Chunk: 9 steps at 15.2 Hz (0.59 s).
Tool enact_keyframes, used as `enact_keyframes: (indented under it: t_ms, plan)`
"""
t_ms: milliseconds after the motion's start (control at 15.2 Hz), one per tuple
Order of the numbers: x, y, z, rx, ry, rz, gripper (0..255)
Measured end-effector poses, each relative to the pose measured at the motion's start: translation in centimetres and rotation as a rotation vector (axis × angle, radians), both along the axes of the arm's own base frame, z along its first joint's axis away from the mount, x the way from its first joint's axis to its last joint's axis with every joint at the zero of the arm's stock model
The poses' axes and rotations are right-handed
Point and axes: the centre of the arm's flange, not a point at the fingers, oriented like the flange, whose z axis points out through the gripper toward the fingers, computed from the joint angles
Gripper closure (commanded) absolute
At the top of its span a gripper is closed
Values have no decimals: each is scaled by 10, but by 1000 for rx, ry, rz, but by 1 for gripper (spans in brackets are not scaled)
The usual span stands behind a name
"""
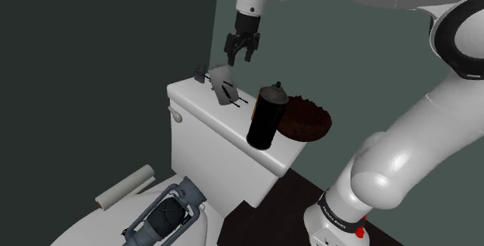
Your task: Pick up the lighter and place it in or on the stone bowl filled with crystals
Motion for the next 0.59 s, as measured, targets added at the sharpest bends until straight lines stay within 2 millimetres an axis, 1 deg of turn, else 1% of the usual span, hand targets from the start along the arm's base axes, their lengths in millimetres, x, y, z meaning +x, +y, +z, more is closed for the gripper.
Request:
enact_keyframes:
  t_ms: [132,198,330,528,594]
  plan:
    - [19,11,-2,0,-18,13,0]
    - [30,12,-8,1,-9,18,0]
    - [57,19,-32,-10,32,22,0]
    - [95,27,-53,-17,39,31,0]
    - [108,32,-57,-18,38,33,0]
